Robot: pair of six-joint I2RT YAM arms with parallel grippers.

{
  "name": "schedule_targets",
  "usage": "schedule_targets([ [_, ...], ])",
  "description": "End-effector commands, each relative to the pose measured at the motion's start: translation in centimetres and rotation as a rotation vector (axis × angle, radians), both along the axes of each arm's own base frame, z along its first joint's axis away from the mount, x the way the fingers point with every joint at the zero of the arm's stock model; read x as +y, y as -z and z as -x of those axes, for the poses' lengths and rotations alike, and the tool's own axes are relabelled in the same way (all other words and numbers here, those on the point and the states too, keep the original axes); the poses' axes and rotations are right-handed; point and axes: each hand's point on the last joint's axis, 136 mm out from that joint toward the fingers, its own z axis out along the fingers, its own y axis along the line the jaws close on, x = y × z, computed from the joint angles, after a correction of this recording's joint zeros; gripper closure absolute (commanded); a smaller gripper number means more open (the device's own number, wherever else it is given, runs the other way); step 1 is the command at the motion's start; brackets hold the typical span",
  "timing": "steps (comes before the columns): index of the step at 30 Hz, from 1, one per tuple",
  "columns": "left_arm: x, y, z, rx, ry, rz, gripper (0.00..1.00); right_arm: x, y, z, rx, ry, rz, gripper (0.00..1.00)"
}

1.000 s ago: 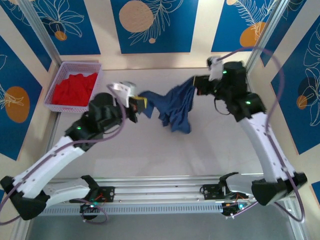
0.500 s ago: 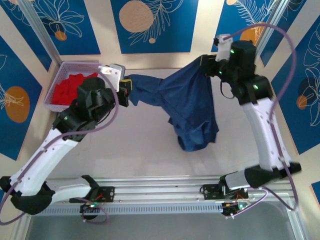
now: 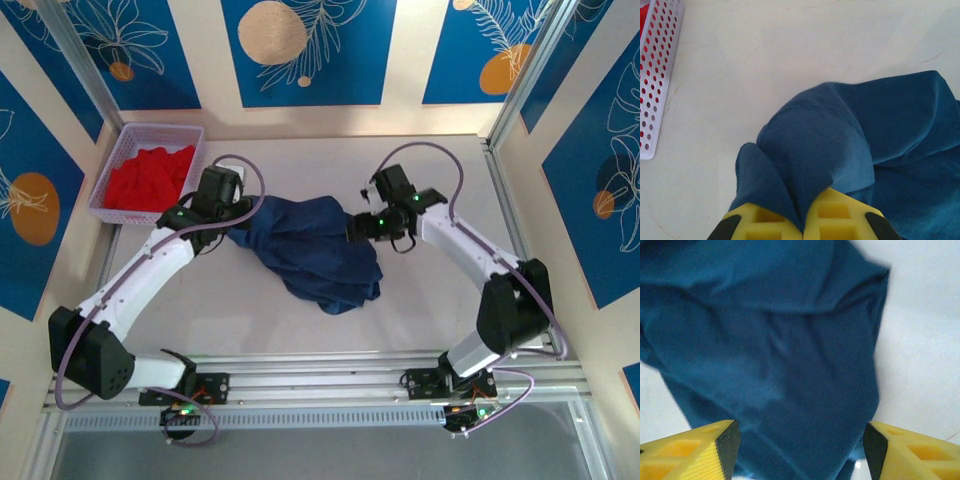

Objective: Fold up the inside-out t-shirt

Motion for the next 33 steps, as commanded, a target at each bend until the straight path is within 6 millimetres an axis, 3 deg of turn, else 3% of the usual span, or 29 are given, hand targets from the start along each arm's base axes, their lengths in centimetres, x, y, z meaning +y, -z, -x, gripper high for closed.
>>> schedule_targets([
  [1, 0.4, -0.8, -0.1, -0.036, -0.011, 0.053, 1.00, -0.1, 2.8, 2.5, 0.085, 0.041, -0.022, 0.31],
  [5, 0.4, -0.5, -0.1, -0.026, -0.009, 0.063, 1.00, -1.0, 7.1, 5.2, 0.193, 0.047, 0.107, 0.30],
  [10, 0.5, -0.6, 0.1, -0.032, -0.012, 0.067, 1.00, -1.5, 9.6, 6.9, 0.257, 0.046, 0.175, 0.34],
  [13, 0.8, -0.9, 0.0, -0.043, -0.026, 0.066, 1.00, -1.0, 9.8, 6.1, 0.249, 0.038, 0.169, 0.69],
  [15, 1.1, -1.4, -0.1, -0.055, -0.040, 0.074, 1.00, -0.7, 8.5, 5.1, 0.217, 0.024, 0.164, 0.92],
  [16, 1.3, -2.1, -0.2, -0.068, -0.046, 0.081, 1.00, -0.8, 7.0, 4.4, 0.181, 0.018, 0.166, 0.99],
  [17, 1.4, -2.9, -0.3, -0.082, -0.052, 0.088, 1.00, -1.0, 4.8, 3.6, 0.129, 0.013, 0.163, 1.00],
  [19, 1.7, -5.3, -0.4, -0.133, -0.057, 0.112, 1.00, -1.4, -1.0, 1.9, -0.008, 0.013, 0.127, 1.00],
  [21, 2.1, -8.6, -0.3, -0.205, -0.064, 0.141, 1.00, -1.9, -9.4, 0.3, -0.215, 0.032, 0.033, 1.00],
  [24, 2.9, -13.9, 0.0, -0.318, -0.081, 0.176, 1.00, -3.0, -21.4, -0.4, -0.515, 0.068, -0.122, 1.00],
  [26, 3.9, -17.1, 0.1, -0.387, -0.105, 0.193, 1.00, -3.8, -27.0, -0.4, -0.664, 0.082, -0.170, 1.00],
  [29, 5.5, -20.9, 0.3, -0.457, -0.146, 0.200, 1.00, -5.1, -32.4, -0.7, -0.797, 0.104, -0.173, 1.00],
  [33, 7.9, -24.9, 1.0, -0.539, -0.204, 0.207, 1.00, -6.8, -36.2, -0.9, -0.874, 0.130, -0.168, 1.00],
])
